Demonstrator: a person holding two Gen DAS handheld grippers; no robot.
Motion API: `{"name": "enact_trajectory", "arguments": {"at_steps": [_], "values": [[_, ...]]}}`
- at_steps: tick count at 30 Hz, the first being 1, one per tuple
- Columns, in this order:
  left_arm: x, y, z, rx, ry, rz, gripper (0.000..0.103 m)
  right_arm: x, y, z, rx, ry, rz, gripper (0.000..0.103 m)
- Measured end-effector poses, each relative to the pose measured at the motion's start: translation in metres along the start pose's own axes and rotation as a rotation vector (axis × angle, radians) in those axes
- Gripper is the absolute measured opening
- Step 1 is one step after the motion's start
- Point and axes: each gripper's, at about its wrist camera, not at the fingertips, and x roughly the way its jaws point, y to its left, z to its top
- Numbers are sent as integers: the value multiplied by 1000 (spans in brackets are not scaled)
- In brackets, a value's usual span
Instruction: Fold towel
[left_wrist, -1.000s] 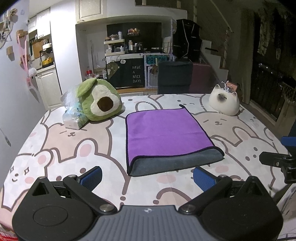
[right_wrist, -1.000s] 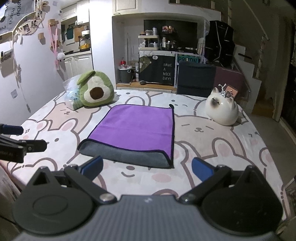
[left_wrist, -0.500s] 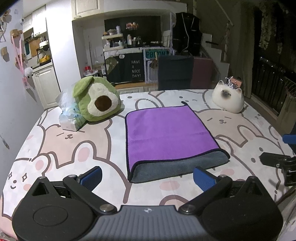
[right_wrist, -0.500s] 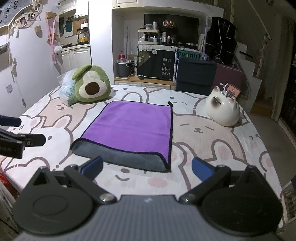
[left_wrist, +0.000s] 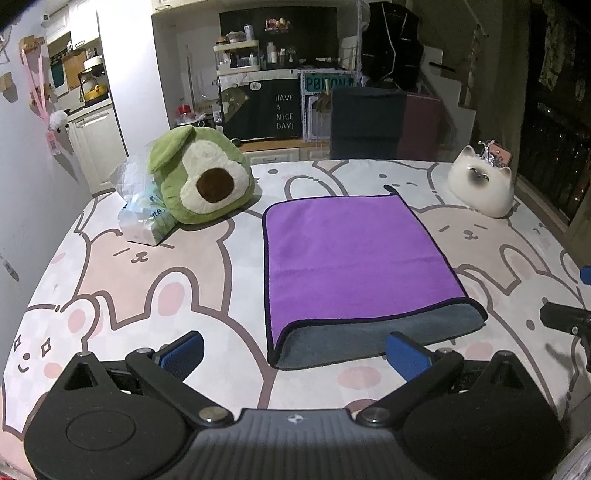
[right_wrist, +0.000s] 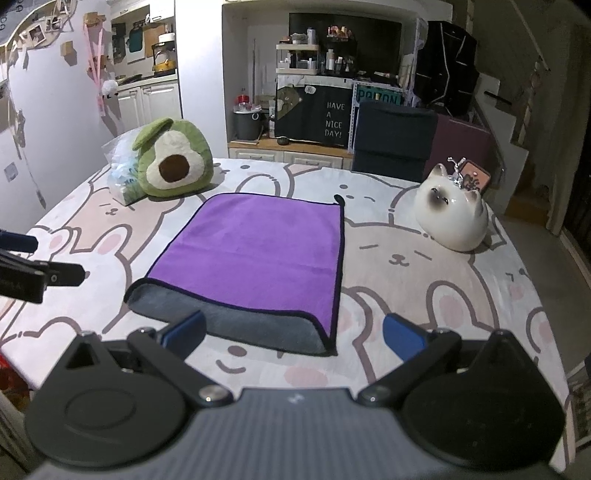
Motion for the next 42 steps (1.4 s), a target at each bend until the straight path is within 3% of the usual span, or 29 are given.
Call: {"name": "enact_trajectory", "arguments": {"at_steps": [9, 17, 31, 37, 42], "values": [[24, 5, 4, 12, 6, -22, 103, 23, -6, 6, -54, 20, 6, 103], [48, 17, 1, -39, 23, -52, 103, 46, -16, 6, -60, 42, 32, 103], [96, 35, -7, 2, 105, -95, 103, 95, -35, 1, -37, 95, 74, 103], [111, 42, -11, 11, 103, -118, 101, 113, -39, -4, -37, 94, 86, 103], [122, 49, -13, 2, 100, -173, 99, 129, -44, -7, -25, 99, 104, 103]]}}
